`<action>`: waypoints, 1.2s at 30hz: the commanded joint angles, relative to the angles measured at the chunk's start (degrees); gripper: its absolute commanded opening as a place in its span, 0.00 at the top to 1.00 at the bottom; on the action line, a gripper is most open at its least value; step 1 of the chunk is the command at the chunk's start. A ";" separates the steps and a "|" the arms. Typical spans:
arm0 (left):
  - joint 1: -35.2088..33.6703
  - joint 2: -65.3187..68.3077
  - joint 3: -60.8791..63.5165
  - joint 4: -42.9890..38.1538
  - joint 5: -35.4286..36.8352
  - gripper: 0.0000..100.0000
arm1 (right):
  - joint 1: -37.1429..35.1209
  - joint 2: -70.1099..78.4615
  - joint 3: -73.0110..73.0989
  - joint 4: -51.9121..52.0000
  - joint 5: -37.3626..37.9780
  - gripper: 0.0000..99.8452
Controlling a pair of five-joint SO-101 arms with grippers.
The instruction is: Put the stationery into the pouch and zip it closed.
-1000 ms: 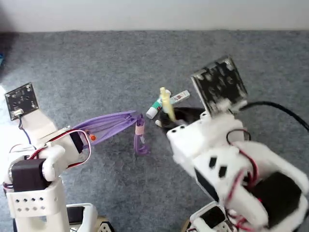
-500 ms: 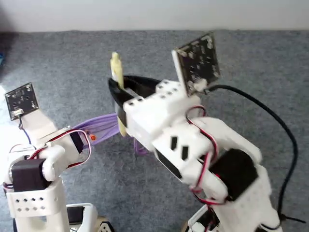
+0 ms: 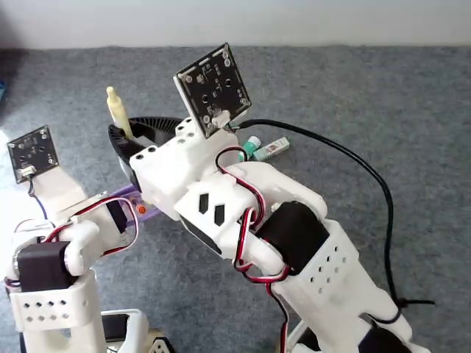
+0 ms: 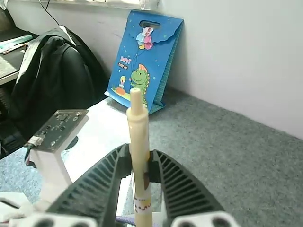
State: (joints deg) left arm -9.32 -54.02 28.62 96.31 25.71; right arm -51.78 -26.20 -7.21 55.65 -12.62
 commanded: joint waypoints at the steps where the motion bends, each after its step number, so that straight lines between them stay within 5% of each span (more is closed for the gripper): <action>1: -0.44 -0.35 -0.40 -0.79 0.62 0.99 | -0.40 -0.57 3.08 -1.19 0.79 0.99; 14: -0.18 -0.35 -0.40 -0.79 0.62 0.99 | -0.40 -18.07 25.05 -1.63 4.13 0.99; 27: -0.09 -0.35 -0.66 -0.79 0.62 0.99 | -0.31 -20.26 37.01 -26.86 21.80 0.99; 36: -0.09 -0.35 -0.66 -0.70 0.62 0.99 | -0.57 -22.20 39.03 -28.26 25.32 0.99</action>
State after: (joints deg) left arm -9.23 -54.02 28.70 96.40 25.71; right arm -51.87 -45.71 32.18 28.31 11.03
